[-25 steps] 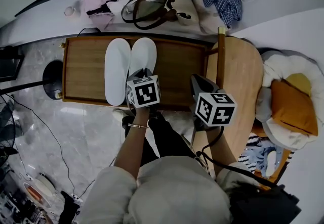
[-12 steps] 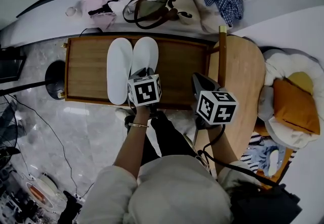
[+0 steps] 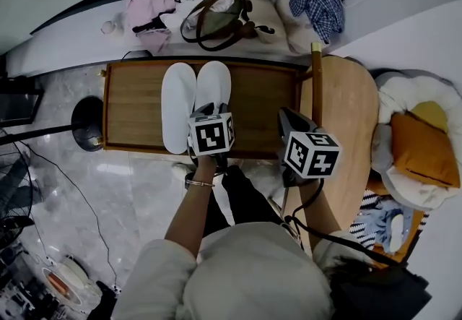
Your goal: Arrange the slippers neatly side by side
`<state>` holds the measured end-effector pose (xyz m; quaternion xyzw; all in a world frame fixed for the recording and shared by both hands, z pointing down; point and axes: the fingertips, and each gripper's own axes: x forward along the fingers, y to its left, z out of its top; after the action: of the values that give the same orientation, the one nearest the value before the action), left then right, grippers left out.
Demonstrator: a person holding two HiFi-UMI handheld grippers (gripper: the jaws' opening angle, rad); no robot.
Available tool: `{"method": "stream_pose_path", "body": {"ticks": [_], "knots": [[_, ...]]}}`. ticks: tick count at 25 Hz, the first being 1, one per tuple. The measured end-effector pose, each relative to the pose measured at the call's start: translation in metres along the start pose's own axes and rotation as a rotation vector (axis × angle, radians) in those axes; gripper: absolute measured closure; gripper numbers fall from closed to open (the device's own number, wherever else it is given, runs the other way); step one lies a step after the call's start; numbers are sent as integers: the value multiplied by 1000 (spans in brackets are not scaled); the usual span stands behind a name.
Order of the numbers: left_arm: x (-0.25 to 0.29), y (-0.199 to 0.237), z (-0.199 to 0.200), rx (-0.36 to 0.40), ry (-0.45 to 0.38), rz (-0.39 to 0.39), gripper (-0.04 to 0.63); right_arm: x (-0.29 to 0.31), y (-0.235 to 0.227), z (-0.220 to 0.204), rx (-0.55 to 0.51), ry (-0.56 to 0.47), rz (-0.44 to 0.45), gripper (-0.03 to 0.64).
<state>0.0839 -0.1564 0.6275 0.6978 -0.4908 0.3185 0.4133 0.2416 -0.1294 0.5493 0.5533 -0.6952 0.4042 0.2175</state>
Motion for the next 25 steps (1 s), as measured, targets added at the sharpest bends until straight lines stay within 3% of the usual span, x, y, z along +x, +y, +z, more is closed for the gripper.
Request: {"method": "stream_pose_path", "body": {"ticks": [12, 25], "knots": [[-62, 19, 21, 31, -94, -35, 469, -12, 34, 15, -7, -72, -7, 583], [-160, 105, 62, 33, -291, -7, 489, -36, 94, 25, -21, -165, -56, 583]]}}
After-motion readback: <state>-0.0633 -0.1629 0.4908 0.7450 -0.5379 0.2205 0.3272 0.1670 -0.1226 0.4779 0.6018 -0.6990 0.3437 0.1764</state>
